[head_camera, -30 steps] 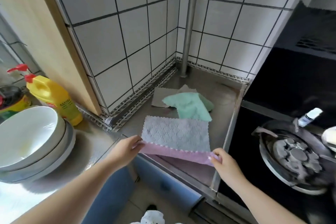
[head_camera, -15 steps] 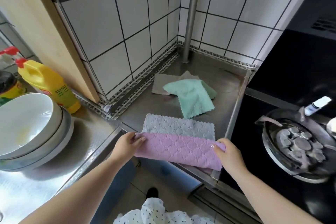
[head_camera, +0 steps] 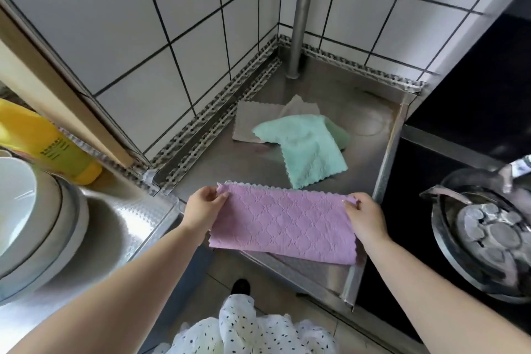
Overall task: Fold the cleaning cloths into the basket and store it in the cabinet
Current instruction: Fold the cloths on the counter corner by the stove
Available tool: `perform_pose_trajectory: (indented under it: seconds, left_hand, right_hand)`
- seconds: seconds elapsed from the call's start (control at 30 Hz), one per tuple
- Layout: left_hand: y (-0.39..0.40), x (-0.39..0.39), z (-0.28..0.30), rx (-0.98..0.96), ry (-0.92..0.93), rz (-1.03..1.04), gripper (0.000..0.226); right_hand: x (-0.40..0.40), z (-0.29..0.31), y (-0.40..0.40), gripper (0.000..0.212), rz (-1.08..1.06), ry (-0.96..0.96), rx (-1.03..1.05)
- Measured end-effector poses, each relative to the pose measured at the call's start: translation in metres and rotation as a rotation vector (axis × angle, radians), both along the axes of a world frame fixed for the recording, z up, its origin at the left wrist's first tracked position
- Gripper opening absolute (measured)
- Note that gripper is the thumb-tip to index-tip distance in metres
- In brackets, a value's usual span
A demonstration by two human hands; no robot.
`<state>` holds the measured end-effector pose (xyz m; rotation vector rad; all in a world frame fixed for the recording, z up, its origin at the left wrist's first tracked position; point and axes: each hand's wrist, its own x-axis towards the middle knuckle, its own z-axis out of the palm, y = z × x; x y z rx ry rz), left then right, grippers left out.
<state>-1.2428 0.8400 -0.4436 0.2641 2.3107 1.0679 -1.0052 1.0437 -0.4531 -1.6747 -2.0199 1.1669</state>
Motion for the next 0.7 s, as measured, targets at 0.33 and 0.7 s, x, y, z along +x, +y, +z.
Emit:
perform_pose_trajectory:
  seconds: [0.33, 0.7]
  left_hand:
    - [0.019, -0.011, -0.007, -0.028, -0.003, -0.017, 0.017]
    - [0.016, 0.007, -0.005, 0.007, 0.453, -0.213, 0.041]
  right_hand:
    - [-0.008, -0.012, 0.014, 0.017, 0.006, -0.104, -0.042]
    - [-0.018, 0.007, -0.007, 0.03, 0.156, 0.014, 0.326]
